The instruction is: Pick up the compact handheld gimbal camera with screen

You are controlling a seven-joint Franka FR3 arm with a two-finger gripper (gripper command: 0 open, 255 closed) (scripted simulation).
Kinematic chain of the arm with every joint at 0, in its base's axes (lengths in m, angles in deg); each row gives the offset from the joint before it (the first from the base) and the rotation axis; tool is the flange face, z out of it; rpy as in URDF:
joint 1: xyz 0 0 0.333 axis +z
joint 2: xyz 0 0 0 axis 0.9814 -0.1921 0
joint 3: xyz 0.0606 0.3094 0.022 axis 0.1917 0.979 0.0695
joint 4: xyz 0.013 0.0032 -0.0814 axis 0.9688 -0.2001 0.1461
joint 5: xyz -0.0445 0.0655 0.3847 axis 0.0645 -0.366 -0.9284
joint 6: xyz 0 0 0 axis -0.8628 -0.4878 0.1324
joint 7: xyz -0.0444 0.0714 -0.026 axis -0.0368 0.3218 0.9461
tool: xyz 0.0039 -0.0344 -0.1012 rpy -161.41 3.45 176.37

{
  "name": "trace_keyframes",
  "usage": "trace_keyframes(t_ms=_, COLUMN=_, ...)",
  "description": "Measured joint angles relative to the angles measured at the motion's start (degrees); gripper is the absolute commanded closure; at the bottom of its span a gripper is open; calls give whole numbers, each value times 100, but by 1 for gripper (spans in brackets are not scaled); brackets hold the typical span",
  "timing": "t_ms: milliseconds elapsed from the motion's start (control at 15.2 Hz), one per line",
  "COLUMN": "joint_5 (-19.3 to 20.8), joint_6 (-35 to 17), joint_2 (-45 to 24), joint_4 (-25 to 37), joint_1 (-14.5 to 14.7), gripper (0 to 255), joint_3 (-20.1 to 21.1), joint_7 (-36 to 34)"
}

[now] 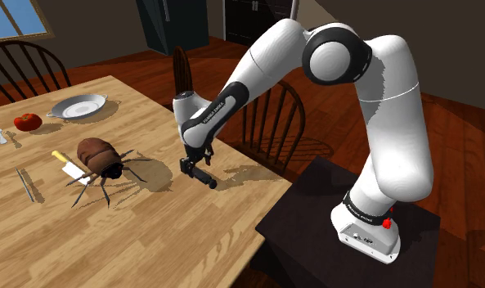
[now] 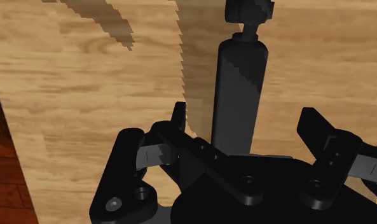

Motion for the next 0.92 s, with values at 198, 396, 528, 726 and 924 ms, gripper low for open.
trace_keyframes(t_ms=198, joint_5=31, joint_6=-181, joint_2=-220, joint_4=37, joint_1=14, gripper=0, joint_3=-27, joint_7=-2)
trace_keyframes(t_ms=396, joint_5=40, joint_6=-233, joint_2=-293, joint_4=58, joint_1=28, gripper=255, joint_3=-33, joint_7=-14)
trace_keyframes(t_ms=528, joint_5=41, joint_6=-240, joint_2=-300, joint_4=63, joint_1=30, gripper=255, joint_3=-33, joint_7=-15)
trace_keyframes(t_ms=726, joint_5=40, joint_6=-243, joint_2=-301, joint_4=63, joint_1=30, gripper=255, joint_3=-33, joint_7=-15)
trace_keyframes(t_ms=924, joint_5=41, joint_6=-242, joint_2=-302, joint_4=63, joint_1=30, gripper=255, joint_3=-33, joint_7=-15)
